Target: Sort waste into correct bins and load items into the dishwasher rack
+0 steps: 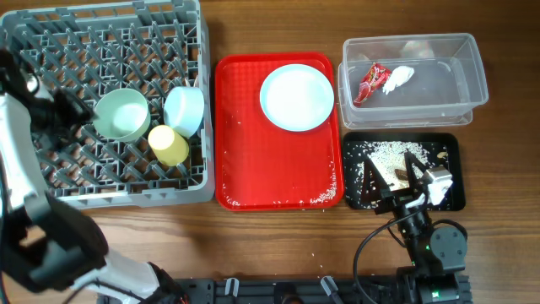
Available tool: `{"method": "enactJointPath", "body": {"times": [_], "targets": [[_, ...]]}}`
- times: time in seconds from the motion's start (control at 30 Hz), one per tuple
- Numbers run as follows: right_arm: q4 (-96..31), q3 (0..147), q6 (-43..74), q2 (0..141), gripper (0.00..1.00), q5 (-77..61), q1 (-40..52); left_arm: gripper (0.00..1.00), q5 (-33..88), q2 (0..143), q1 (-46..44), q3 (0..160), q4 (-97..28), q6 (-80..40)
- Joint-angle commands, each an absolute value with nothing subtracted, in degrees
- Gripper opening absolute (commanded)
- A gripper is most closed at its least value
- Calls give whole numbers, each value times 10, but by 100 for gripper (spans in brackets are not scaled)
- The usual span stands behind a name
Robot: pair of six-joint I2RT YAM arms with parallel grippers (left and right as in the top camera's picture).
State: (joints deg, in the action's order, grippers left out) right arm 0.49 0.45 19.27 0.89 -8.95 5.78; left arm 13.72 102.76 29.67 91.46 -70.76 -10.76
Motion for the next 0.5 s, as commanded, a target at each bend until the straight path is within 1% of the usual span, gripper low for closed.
{"method": "enactJointPath", "body": {"times": [0.0,0.03,0.1,0.17,0.2,0.23,0.27,0.37,0.43,0.47], "targets": [[8,3,196,3,100,-88,55,56,212,1075,296,907,-705,-29],[8,3,197,3,100,-88,55,53,212,1085,295,907,-702,-30],[8,3,197,3,100,-88,55,43,212,1101,295,907,-693,-30],[8,3,197,3,100,-88,55,25,211,1108,296,907,-689,-35],[8,3,197,3,100,-88,55,10,212,1109,298,907,-684,-44],[8,3,197,3,100,-88,55,4,212,1108,299,908,-683,-55],[8,3,197,3,100,-88,55,4,212,1098,299,915,-692,-85],[8,3,197,3,100,-88,55,4,192,1058,295,943,-713,-119],[8,3,197,3,100,-88,55,4,131,1020,284,964,-723,-147],[8,3,197,3,100,-88,55,4,75,995,272,975,-727,-166]]}}
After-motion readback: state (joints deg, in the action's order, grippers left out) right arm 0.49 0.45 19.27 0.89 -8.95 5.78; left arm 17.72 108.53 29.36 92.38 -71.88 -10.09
